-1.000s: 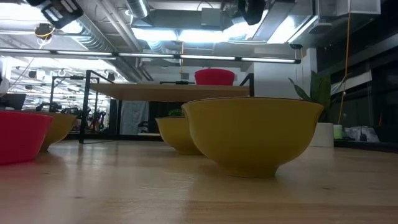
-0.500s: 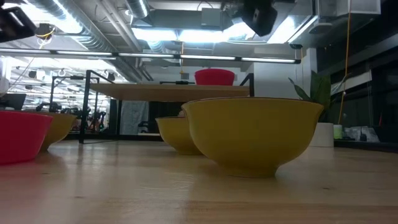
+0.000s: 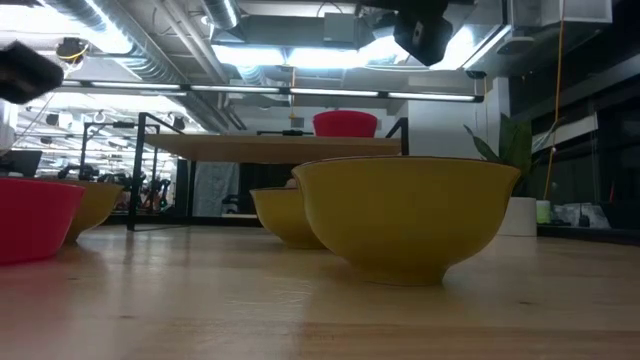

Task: Pick & Place Mini bowls
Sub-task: Stack the red bowl on the red bowls on the shelf

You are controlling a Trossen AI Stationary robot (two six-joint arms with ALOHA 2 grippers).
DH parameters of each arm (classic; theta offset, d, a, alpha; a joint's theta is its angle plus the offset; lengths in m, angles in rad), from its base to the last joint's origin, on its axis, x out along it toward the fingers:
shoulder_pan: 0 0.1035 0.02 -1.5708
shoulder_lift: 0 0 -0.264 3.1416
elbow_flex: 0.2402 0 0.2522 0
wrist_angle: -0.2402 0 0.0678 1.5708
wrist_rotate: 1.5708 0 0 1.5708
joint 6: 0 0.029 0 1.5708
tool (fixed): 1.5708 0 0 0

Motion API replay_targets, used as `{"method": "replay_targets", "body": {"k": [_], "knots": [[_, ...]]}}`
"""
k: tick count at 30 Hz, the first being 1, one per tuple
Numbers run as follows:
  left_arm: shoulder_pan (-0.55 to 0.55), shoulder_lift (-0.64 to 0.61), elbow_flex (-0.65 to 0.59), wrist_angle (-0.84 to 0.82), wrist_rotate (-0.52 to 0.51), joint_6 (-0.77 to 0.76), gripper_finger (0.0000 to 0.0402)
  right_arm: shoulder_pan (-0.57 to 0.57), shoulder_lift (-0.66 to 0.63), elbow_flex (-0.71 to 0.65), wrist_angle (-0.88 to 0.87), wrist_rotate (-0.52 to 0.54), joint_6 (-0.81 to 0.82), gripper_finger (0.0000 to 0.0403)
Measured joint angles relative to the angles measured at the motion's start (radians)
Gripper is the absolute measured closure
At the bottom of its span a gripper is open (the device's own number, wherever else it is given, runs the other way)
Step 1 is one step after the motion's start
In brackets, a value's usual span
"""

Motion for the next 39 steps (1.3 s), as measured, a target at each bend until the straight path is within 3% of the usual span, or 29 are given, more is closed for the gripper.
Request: {"method": "replay_targets", "body": {"k": [6,10,21,29,39], "knots": [[0.0,0.067,0.0,0.001,-0.05,0.059,0.0304,0.0,0.0,0.0,0.0,0.0,0.0,0.0263],[0.0,0.092,0.0,0.002,-0.027,0.066,0.0304,0.0,0.0,0.0,0.0,0.0,0.0,0.0263],[-0.036,0.095,0.0,0.022,-0.078,0.111,0.0304,0.0,0.0,0.0,-0.004,0.001,-0.002,0.0263],[-0.073,0.095,0.0,0.022,-0.052,0.15,0.0304,0.0,0.0,0.0,-0.014,0.001,-0.004,0.0263],[-0.077,0.105,0.0,-0.007,-0.153,0.18,0.0304,0.0,0.0,0.0,-0.022,0.002,-0.003,0.0263]]}}
